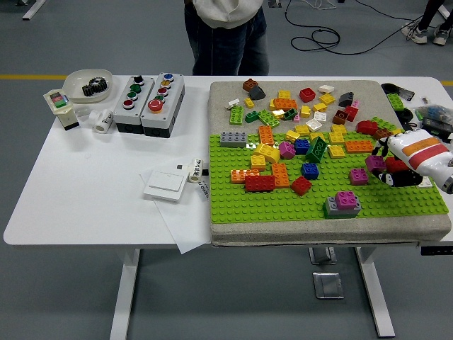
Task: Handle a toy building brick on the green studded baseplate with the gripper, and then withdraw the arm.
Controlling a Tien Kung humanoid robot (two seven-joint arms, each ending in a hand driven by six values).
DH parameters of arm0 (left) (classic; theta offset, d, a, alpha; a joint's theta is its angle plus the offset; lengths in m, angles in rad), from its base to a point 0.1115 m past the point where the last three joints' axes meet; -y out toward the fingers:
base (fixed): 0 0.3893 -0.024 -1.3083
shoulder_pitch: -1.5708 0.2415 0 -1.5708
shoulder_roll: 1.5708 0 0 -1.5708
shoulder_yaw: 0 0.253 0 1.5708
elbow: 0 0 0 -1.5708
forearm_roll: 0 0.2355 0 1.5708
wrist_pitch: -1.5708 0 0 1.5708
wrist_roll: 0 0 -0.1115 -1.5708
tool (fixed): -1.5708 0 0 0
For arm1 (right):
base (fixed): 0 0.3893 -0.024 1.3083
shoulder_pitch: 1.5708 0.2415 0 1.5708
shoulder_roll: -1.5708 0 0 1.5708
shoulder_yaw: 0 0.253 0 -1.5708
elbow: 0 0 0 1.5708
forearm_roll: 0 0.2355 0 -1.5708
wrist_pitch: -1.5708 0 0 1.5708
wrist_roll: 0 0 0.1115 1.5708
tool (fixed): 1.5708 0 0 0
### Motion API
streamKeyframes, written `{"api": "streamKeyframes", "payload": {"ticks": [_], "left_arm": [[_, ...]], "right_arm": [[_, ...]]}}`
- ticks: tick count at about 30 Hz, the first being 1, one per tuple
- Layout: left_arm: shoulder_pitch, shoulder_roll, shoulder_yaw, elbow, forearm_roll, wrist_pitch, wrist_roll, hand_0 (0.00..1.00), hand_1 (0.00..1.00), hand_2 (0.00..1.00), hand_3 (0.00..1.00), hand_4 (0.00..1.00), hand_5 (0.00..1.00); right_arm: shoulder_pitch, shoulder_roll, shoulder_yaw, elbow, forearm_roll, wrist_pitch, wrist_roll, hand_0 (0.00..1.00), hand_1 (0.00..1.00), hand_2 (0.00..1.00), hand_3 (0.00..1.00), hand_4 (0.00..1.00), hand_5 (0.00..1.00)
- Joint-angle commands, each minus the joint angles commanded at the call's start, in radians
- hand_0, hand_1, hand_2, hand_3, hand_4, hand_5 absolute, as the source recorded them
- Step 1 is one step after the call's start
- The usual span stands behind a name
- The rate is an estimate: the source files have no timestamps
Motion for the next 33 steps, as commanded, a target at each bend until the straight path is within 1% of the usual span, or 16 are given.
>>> {"api": "streamKeyframes", "payload": {"ticks": [2, 3, 6, 9, 14, 16, 17, 18, 21, 26, 33], "left_arm": [[0.001, 0.000, -0.002, 0.001, 0.005, -0.001, 0.001, 0.599, 0.687, 0.654, 0.550, 0.565, 0.611], [0.001, 0.000, -0.002, 0.001, 0.006, -0.001, 0.001, 0.599, 0.687, 0.654, 0.550, 0.565, 0.611], [0.004, 0.001, -0.004, 0.003, 0.003, 0.000, -0.001, 0.599, 0.687, 0.654, 0.550, 0.565, 0.611], [0.005, 0.000, -0.003, 0.003, 0.001, 0.000, -0.001, 0.600, 0.687, 0.653, 0.550, 0.564, 0.612], [0.006, 0.000, -0.001, 0.003, -0.002, 0.000, -0.002, 0.600, 0.687, 0.656, 0.550, 0.565, 0.613], [0.006, 0.000, 0.000, 0.003, -0.004, 0.000, -0.003, 0.600, 0.687, 0.656, 0.550, 0.565, 0.613], [0.006, 0.000, 0.001, 0.003, -0.008, 0.000, -0.004, 0.600, 0.687, 0.656, 0.550, 0.565, 0.613], [0.006, 0.000, 0.002, 0.003, -0.009, 0.000, -0.004, 0.600, 0.687, 0.656, 0.550, 0.565, 0.613], [0.005, 0.001, 0.002, 0.003, -0.008, 0.000, -0.004, 0.602, 0.687, 0.653, 0.550, 0.564, 0.612], [0.007, 0.001, -0.001, 0.004, -0.002, 0.000, -0.003, 0.602, 0.687, 0.651, 0.550, 0.564, 0.610], [0.009, 0.001, -0.005, 0.004, 0.008, -0.001, 0.000, 0.604, 0.687, 0.649, 0.550, 0.565, 0.612]], "right_arm": [[-0.015, -0.027, 0.000, 0.081, -0.017, 0.009, -0.022, 0.225, 0.382, 0.506, 0.510, 0.692, 0.311], [-0.017, -0.031, 0.000, 0.115, -0.019, 0.010, -0.025, 0.225, 0.382, 0.506, 0.510, 0.692, 0.311], [-0.048, -0.059, 0.011, 0.232, -0.014, 0.086, -0.096, 0.225, 0.382, 0.506, 0.510, 0.692, 0.311], [-0.068, -0.067, 0.016, 0.338, -0.037, 0.128, -0.147, 0.231, 0.388, 0.508, 0.515, 0.700, 0.320], [-0.091, -0.079, 0.016, 0.456, -0.073, 0.167, -0.201, 0.231, 0.390, 0.514, 0.518, 0.709, 0.329], [-0.097, -0.083, 0.016, 0.480, -0.080, 0.174, -0.210, 0.231, 0.390, 0.514, 0.518, 0.709, 0.329], [-0.110, -0.094, 0.015, 0.508, -0.096, 0.188, -0.224, 0.231, 0.390, 0.514, 0.518, 0.709, 0.329], [-0.114, -0.098, 0.015, 0.523, -0.102, 0.193, -0.230, 0.231, 0.390, 0.514, 0.518, 0.709, 0.329], [-0.128, -0.109, 0.019, 0.552, -0.108, 0.205, -0.245, 0.230, 0.391, 0.515, 0.518, 0.712, 0.334], [-0.151, -0.125, 0.030, 0.578, -0.111, 0.217, -0.259, 0.231, 0.391, 0.516, 0.519, 0.712, 0.336], [-0.179, -0.138, 0.053, 0.581, -0.125, 0.224, -0.265, 0.232, 0.395, 0.518, 0.520, 0.713, 0.339]]}}
